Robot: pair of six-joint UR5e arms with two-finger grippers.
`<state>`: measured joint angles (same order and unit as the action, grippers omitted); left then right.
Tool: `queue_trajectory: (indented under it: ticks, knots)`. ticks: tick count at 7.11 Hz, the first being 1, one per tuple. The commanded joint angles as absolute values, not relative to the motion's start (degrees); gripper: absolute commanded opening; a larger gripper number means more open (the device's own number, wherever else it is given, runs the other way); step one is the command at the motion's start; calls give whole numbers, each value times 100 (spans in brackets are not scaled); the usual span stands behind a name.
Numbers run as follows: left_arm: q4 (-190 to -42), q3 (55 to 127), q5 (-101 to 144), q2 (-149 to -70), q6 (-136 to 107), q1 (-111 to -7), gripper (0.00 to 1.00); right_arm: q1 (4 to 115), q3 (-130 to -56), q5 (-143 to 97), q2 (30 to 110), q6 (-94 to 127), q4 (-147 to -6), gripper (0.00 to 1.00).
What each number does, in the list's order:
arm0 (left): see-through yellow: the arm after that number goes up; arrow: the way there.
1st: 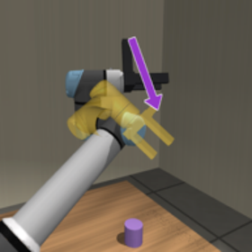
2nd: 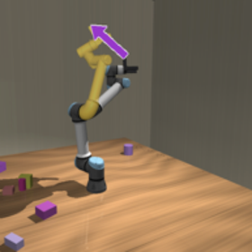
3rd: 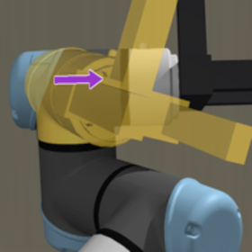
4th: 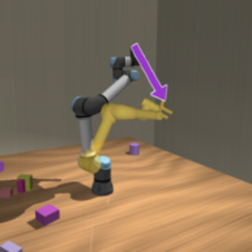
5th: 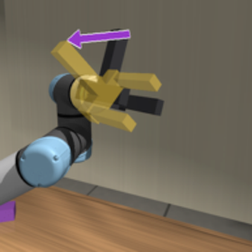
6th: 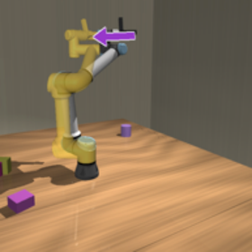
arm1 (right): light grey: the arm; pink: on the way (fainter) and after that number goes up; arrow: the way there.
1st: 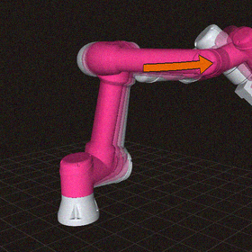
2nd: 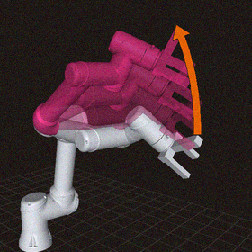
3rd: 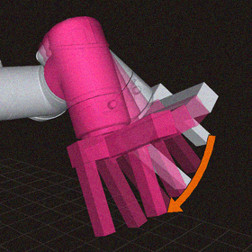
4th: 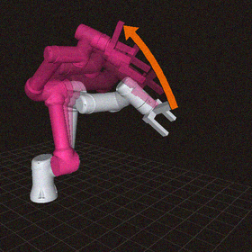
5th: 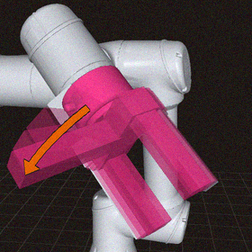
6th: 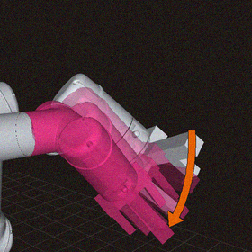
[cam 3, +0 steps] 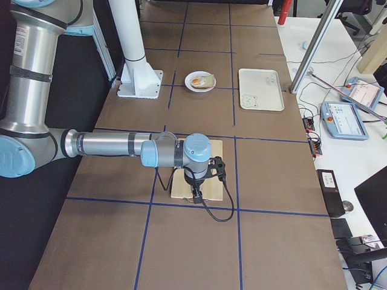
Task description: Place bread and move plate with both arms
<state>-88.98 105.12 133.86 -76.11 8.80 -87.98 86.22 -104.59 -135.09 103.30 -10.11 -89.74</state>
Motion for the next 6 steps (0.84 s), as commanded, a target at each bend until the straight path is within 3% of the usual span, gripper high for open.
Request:
queue_trajectory:
  ticks: [1,3,6]
  knots:
    - [-8903,10581,13386,-7603,888,-8798,100,8622,-10459,-13509,10327,-1011,-8974,100]
    - [-8895,10529,13394,-7611,879,-8771,100,8544,-10546,-13944,10249,52,-8808,100]
    - [-8895,10529,13395,-7611,888,-8763,100,7755,-10013,-13922,10389,2136,-6170,100]
